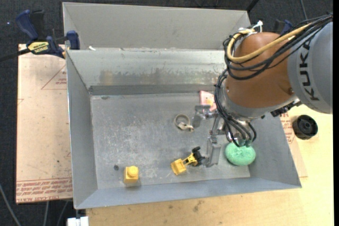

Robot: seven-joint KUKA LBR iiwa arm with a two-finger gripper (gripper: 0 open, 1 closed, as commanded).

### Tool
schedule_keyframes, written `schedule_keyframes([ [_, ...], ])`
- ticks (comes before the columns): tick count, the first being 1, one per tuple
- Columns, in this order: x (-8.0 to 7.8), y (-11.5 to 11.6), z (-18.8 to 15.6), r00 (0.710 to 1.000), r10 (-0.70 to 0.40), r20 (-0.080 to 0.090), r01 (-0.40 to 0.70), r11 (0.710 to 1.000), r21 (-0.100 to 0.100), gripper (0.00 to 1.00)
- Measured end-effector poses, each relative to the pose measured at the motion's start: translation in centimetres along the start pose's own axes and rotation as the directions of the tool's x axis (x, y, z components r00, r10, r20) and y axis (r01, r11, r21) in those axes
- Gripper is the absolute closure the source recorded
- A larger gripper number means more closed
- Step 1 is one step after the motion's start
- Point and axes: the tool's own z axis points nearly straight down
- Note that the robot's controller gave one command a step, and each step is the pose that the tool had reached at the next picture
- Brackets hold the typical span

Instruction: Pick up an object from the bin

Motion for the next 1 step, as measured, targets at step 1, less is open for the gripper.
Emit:
schedule_keyframes([
  [1,-0.16,-0.01,-0.43,1.0,0.001,0.009,-0.001,1.0,0.0,0.0],
])
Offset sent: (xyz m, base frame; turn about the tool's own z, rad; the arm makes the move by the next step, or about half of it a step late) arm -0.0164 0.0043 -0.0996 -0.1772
